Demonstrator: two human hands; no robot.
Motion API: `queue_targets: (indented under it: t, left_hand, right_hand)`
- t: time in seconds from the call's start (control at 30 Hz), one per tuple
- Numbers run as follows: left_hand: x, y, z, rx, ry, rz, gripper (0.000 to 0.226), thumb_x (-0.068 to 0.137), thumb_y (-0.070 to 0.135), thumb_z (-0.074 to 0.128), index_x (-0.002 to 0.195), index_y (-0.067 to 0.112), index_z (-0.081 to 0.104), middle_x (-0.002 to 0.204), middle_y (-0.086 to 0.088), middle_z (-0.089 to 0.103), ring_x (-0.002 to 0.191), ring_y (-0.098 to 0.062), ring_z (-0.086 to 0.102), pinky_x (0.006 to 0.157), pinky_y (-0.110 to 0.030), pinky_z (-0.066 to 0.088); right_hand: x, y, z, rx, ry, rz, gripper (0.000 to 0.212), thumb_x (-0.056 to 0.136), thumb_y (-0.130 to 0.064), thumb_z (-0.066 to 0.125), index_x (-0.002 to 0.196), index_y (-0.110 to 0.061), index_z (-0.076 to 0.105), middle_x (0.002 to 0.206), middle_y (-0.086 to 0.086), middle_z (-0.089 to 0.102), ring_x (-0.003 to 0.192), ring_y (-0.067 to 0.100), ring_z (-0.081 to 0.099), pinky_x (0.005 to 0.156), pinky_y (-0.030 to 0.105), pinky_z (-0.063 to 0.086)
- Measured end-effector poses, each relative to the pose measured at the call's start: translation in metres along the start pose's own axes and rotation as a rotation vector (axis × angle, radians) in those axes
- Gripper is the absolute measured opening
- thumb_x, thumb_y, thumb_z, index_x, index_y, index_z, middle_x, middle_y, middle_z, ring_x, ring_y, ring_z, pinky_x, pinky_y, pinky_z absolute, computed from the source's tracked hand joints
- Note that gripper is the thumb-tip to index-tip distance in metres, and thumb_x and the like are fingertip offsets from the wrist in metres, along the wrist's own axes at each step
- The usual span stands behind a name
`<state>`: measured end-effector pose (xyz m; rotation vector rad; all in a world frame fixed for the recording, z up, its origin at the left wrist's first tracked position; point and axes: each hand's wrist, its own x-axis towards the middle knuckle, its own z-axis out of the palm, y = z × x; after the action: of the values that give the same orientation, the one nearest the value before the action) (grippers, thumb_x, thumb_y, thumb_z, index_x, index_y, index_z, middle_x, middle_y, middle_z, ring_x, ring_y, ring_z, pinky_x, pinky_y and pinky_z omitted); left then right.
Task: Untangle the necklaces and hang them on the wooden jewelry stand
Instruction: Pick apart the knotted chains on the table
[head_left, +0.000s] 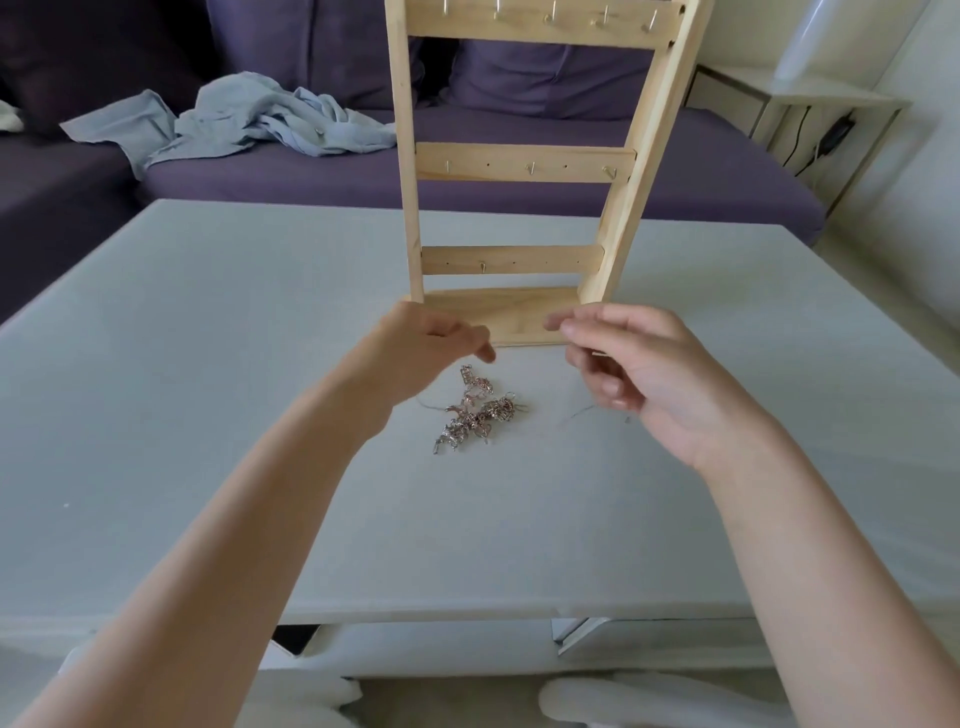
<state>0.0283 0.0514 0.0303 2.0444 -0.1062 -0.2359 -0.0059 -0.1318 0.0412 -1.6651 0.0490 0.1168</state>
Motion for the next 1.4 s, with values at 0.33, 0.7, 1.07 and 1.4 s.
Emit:
queue_targets:
  t: [0.33,0.7,1.07,1.4]
  left_hand:
    - [0.002,-0.005,-0.009,-0.247,0.2,-0.046,0.032,0.093,0.016,0.049,0.063,0.014,0.058,0.059,0.003,0.036,0.042,-0.005,0.033,0.063,-0.023,0.035]
    - [-0.006,-0.006,0.0,-0.173,-0.12,0.051,0.021,0.099,0.015,0.044,0.099,0.025,0.062,0.1,0.0,0.062,0.085,-0.012,0.057,0.082,-0.026,0.047]
    - [-0.02,-0.007,-0.008,-0.209,-0.086,0.244,0.021,0.097,0.012,0.049,0.103,0.001,0.066,0.088,0.004,0.063,0.08,0.004,0.055,0.072,-0.007,0.041]
    - [0.0,0.008,-0.032,-0.199,0.15,0.176,0.028,0.096,0.015,0.049,0.072,0.021,0.062,0.095,-0.003,0.061,0.095,-0.012,0.05,0.075,-0.022,0.034]
  right_hand:
    - [0.002,0.009,-0.003,-0.245,0.029,0.099,0.016,0.084,0.003,0.059,0.095,-0.005,0.067,0.059,0.001,0.045,0.049,0.009,0.037,0.046,0.017,0.027]
    - [0.012,-0.002,0.02,-0.193,0.064,-0.044,0.004,0.083,-0.01,0.068,0.081,-0.012,0.07,0.062,-0.005,0.055,0.043,0.002,0.034,0.042,0.011,0.026]
    - [0.009,-0.017,0.051,-0.218,0.005,-0.22,0.008,0.088,0.001,0.059,0.086,-0.002,0.066,0.063,0.005,0.058,0.036,-0.002,0.046,0.042,0.006,0.032]
    - [0.041,-0.059,0.059,-0.851,0.127,-0.316,0.005,0.083,-0.018,0.065,0.085,-0.017,0.069,0.081,-0.005,0.06,0.079,0.014,0.057,0.059,0.023,0.038]
